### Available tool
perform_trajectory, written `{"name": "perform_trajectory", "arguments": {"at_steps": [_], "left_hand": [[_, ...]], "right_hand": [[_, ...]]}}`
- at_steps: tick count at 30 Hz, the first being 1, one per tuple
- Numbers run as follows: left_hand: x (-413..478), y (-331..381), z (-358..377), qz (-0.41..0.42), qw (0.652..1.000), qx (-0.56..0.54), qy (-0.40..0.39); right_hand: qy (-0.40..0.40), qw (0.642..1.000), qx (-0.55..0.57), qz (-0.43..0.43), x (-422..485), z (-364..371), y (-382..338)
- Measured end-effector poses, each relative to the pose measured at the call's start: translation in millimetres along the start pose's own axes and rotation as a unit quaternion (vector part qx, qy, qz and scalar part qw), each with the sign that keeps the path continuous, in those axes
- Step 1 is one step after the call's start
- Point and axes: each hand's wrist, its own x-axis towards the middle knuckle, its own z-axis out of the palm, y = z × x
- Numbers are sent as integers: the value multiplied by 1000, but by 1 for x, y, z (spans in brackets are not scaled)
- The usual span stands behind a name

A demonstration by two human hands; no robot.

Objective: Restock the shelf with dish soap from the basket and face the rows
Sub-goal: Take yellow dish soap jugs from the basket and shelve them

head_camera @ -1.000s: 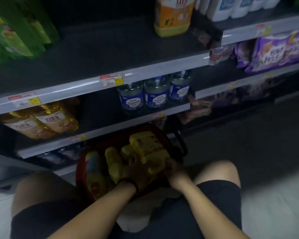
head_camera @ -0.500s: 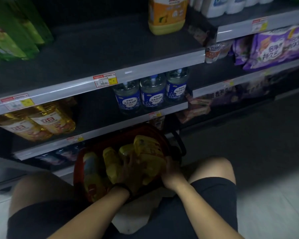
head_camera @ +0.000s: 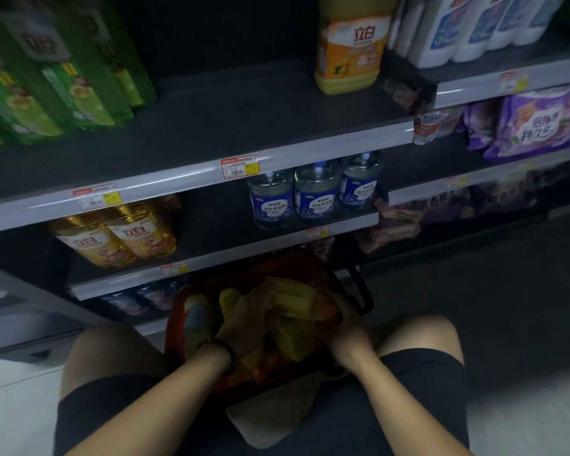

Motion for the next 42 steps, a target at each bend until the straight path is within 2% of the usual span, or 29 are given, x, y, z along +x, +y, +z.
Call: {"name": "perform_trajectory", "arguments": {"at_steps": [4,7,11,17,20,23,27,31,33,39,42], "left_hand": [[-2,-1,-26,-13,996,-46,72],[-17,9,-48,1,989,-85,117],[-37,11,-84,2,983,-118,138],[-60,22,-146,4,962,-158,225],[-79,32,-176,-3,953,-171,251],[-96,46,-214,7,921,-246,301],[-113,59,-264,41,851,-339,399],[-132,64,-277,66,871,-323,364],[-136,68,-294,91,869,-320,367],[-148,97,-383,173,822,-311,445],[-146,99,-424,178,799,-296,492]], "right_hand": [[-3,1000,19,-22,3,5,-21],[-19,998,-10,-66,5,10,-37],[-82,985,-80,-127,12,16,-63],[-122,968,-134,-173,14,37,-138],[-155,948,-183,-211,7,43,-179],[-173,941,-176,-232,-4,50,-221],[-178,939,-128,-265,-24,64,-285],[-178,938,-69,-289,-52,79,-362],[-187,929,-65,-311,-65,84,-401],[-203,907,-63,-364,-97,103,-506],[-191,906,-76,-370,-102,117,-557]]}}
